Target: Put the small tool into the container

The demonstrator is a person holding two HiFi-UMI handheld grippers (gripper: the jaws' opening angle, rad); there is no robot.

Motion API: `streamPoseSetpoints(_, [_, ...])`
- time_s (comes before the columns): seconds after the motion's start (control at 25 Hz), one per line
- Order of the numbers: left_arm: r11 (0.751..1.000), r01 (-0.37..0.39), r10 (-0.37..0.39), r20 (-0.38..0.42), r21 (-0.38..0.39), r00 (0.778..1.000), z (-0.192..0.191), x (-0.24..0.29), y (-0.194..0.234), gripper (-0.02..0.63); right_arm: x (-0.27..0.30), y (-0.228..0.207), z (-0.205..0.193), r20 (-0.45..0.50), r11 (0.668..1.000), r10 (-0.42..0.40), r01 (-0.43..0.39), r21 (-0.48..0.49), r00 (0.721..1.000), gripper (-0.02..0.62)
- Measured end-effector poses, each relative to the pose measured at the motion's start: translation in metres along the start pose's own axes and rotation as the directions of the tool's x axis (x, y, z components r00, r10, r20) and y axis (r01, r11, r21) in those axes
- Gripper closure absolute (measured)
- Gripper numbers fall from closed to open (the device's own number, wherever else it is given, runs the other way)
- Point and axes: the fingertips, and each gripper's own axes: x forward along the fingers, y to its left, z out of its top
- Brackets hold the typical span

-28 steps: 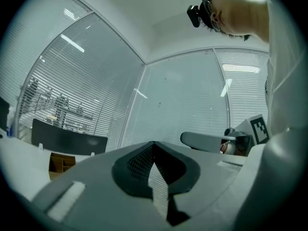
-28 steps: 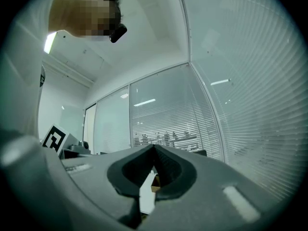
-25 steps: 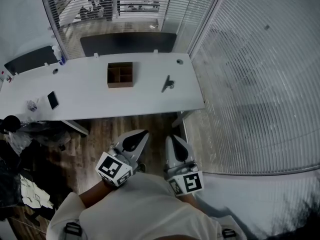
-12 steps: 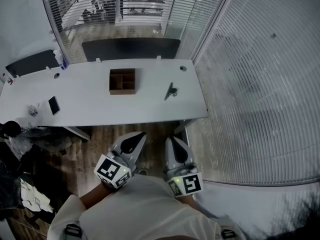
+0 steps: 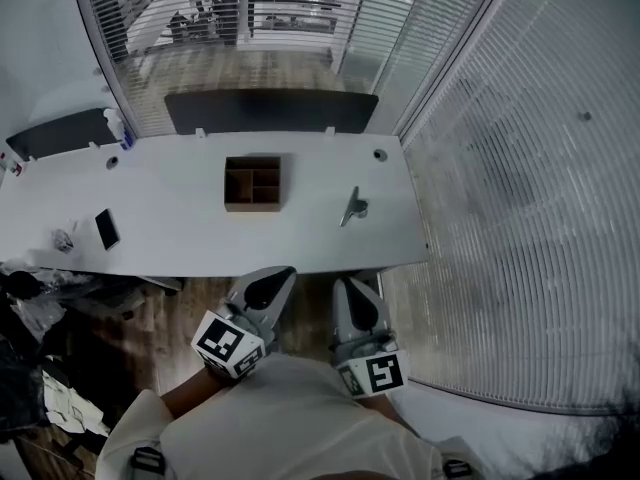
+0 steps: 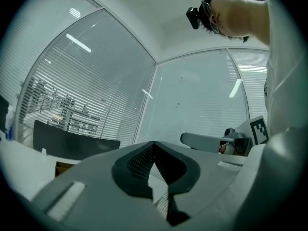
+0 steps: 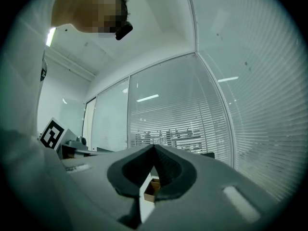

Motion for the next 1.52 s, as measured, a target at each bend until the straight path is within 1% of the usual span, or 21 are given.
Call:
streamPoseSetpoints(0.16, [1.0,0.005,-0.005,0.0,-0.017,1.0,0.007,0.023,0.039,0.603,0.048,-0.009,-0.008,-0.034,1.0,0.011,-0.012,-0.008,0.999,0.595])
streamPoseSetpoints(0.4, [1.0,0.005,-0.005,0.009,-0.022,1.0,0.032,0.05,0.1,0.603,0.122,-0.011,-0.003,-0.028,0.999,0.032,-0.033,-0.009,0.999,0.595])
streamPoseSetpoints(0.56, [1.0,0.007,-0.006,0.028,-0.014,1.0,0.047,0.054,0.131,0.603,0.159,-0.005,0.001,-0.034,0.999,0.046,-0.047,-0.025,0.998,0.595])
streamPoseSetpoints(0.64, [1.0,-0.006,0.007,0.039,-0.015,0.999,0.056,0.051,0.147,0.603,0.174,0.002,0.005,-0.029,0.998,0.053,-0.054,-0.038,0.998,0.595])
streamPoseSetpoints(0.76, [0.999,-0.024,0.026,0.053,-0.031,0.998,0.058,0.047,0.166,0.603,0.19,0.011,0.006,-0.022,0.996,0.068,-0.069,-0.05,0.997,0.595])
streamPoseSetpoints(1.04, [0.998,-0.039,0.042,0.052,-0.054,0.998,0.059,0.045,0.184,0.603,0.205,0.022,0.002,-0.041,0.994,0.085,-0.087,-0.059,0.996,0.595])
streamPoseSetpoints(1.2, [0.997,-0.055,0.058,0.048,-0.06,0.997,0.057,0.047,0.191,0.603,0.211,0.019,-0.002,-0.04,0.995,0.087,-0.089,-0.053,0.995,0.595])
streamPoseSetpoints(1.32, [0.997,-0.059,0.061,0.042,-0.054,0.997,0.057,0.051,0.19,0.603,0.211,0.014,-0.002,-0.036,0.995,0.086,-0.087,-0.051,0.996,0.595])
streamPoseSetpoints(1.52, [0.998,-0.055,0.056,0.054,-0.034,0.997,0.068,0.063,0.184,0.603,0.214,0.003,0.005,-0.021,0.995,0.084,-0.085,-0.048,0.996,0.595])
